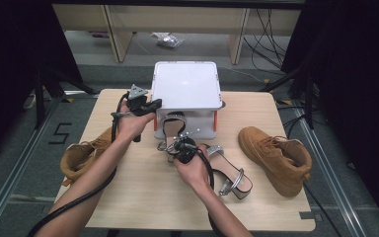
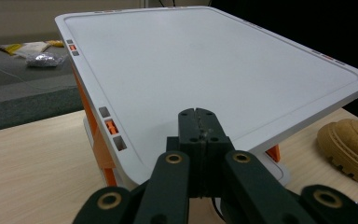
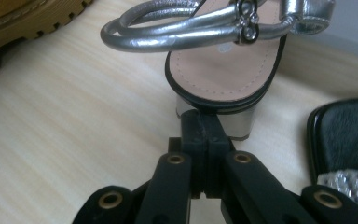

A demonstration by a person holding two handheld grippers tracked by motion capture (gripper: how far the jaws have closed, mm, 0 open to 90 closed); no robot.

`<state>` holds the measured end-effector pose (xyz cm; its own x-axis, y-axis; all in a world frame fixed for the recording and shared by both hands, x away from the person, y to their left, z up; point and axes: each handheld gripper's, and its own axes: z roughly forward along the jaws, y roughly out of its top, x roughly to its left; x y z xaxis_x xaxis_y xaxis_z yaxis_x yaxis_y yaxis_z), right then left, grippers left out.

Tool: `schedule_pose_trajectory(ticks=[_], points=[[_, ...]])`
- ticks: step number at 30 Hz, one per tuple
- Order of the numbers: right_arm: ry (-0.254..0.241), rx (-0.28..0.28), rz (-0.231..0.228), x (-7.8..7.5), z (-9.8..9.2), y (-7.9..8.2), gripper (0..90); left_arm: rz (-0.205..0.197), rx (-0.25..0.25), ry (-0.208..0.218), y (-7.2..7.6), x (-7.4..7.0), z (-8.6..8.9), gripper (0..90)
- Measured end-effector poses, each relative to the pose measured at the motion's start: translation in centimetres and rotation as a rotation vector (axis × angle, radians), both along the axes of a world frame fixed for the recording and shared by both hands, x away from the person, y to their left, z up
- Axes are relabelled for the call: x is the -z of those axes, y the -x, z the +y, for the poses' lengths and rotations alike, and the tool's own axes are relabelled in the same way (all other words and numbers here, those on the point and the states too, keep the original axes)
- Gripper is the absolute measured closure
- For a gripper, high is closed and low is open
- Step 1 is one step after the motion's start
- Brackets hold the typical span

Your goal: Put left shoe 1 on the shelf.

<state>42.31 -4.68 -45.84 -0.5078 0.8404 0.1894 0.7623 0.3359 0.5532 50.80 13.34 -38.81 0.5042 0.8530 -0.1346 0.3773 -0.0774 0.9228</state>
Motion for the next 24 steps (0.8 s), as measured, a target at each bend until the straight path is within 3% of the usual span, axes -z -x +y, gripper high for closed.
schedule_pose_trajectory(ticks=[12, 13, 24], points=[[0.041, 0.049, -0.108, -0.3, 1.1, -2.7, 90.0, 0.002, 0.002, -0.003, 0.0, 0.0, 0.0, 89.7], [0.052, 0.043, -0.135, -0.4, 1.2, -3.3, 90.0, 0.001, 0.002, -0.003, 0.0, 0.0, 0.0, 89.7], [0.071, 0.081, -0.2, -0.3, 2.4, -5.3, 90.0, 0.002, 0.003, -0.002, 0.0, 0.0, 0.0, 89.8]])
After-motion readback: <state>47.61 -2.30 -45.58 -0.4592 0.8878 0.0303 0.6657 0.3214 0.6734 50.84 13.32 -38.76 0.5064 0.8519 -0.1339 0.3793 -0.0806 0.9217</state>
